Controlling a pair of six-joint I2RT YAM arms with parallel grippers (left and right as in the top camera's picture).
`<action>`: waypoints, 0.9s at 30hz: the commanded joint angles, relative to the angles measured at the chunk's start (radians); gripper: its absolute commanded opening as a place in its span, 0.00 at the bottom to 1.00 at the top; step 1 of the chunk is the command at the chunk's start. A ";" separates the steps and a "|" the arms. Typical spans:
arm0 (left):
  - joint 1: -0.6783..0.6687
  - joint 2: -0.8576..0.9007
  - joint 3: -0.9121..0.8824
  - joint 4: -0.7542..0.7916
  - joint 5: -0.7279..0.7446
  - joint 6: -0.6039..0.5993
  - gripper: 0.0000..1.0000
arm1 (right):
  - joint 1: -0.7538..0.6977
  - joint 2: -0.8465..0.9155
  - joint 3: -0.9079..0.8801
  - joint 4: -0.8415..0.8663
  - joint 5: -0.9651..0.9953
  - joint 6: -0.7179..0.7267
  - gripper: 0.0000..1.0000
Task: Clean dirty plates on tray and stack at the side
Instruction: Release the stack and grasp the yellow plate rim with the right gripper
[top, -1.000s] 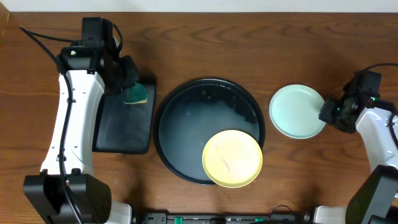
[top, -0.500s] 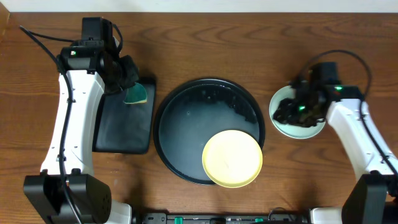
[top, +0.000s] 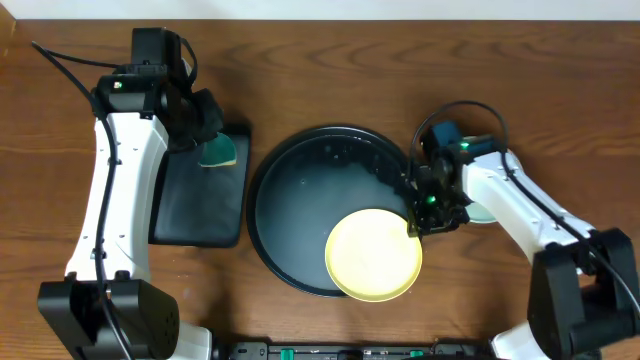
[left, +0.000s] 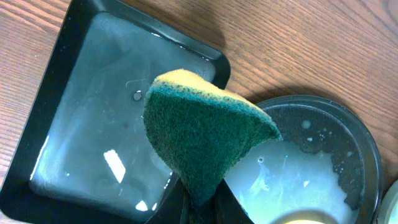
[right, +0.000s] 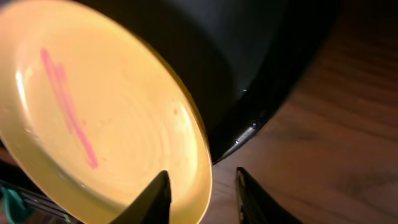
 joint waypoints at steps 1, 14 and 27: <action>0.000 -0.001 -0.011 0.002 -0.003 0.012 0.08 | 0.023 0.036 0.010 -0.003 0.009 -0.024 0.27; 0.000 -0.001 -0.011 0.002 -0.003 0.012 0.08 | 0.024 0.055 -0.011 0.056 0.010 -0.024 0.19; 0.000 -0.001 -0.011 0.002 -0.003 0.012 0.08 | 0.024 0.055 -0.047 0.089 0.009 -0.028 0.01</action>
